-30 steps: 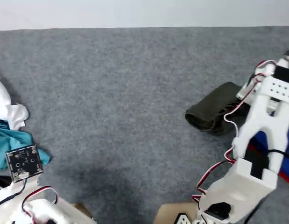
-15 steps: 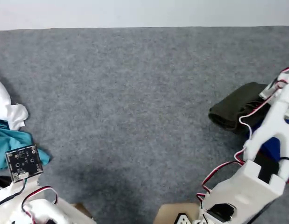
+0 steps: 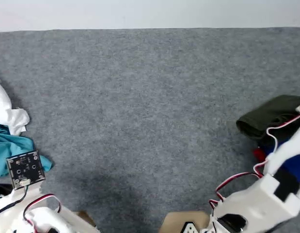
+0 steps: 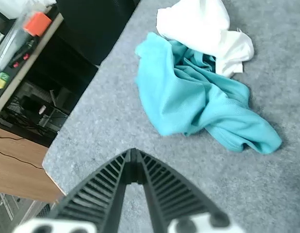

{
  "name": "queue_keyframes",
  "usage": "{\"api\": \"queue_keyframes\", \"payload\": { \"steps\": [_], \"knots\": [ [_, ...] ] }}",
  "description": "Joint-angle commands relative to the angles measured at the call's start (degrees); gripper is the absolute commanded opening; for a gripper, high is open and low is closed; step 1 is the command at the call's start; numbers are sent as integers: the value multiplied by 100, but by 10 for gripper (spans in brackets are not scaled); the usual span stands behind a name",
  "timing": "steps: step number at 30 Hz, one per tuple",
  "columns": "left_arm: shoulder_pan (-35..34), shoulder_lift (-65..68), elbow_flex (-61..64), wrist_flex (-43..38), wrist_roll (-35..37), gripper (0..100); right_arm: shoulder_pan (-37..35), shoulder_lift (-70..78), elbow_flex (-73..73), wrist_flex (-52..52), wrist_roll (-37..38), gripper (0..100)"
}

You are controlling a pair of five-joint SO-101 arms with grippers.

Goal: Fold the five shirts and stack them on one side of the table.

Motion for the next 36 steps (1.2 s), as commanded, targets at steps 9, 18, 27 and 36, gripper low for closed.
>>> {"api": "queue_keyframes", "payload": {
  "steps": [9,18,27,36],
  "knots": [
    [-26,-35,-40,18,-9,4,66,-954,-316,198,158,9],
    [-35,-35,-48,18,-9,4,-171,-971,-316,286,123,9],
    [-26,-35,-31,18,-9,4,-1174,-945,-316,-119,-167,9],
    [-35,-35,-22,53,-9,4,-1270,-945,-897,127,-202,9]
  ]
}}
